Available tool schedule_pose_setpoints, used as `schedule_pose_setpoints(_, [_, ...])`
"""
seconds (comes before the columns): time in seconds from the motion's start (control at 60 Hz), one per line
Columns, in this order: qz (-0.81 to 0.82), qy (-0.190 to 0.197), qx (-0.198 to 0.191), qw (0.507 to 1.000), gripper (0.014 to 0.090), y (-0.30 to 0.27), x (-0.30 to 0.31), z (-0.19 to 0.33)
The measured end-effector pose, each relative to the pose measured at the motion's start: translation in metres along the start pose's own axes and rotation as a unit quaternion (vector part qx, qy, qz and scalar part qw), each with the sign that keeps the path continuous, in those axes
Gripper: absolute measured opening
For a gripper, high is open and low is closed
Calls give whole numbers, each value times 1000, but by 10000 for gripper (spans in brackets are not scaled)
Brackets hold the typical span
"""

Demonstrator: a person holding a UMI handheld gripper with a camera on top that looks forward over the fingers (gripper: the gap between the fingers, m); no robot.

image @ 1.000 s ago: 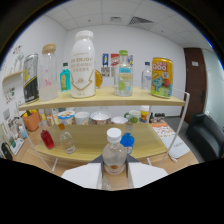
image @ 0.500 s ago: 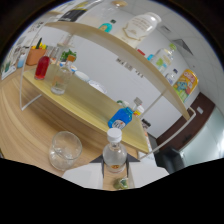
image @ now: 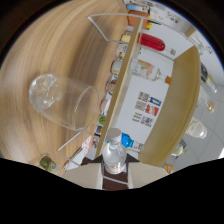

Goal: Make me a cup of Mojito.

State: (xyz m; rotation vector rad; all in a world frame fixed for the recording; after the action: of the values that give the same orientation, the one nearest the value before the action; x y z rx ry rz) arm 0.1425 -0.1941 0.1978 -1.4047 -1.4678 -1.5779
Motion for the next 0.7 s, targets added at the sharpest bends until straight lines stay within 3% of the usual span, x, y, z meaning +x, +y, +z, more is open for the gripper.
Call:
schedule_pose_setpoints(0.233, [-80,15,15,997,333,-8,4,-2])
schedule_pose_setpoints(0.45, [-50,10,26,998,334,-8,4,-4])
schedule_pose_setpoints(0.6, [104,-11,41,994,334,-4,15,-8])
schedule_pose_setpoints(0.7, [276,-32,62,959,334,1,34,-15])
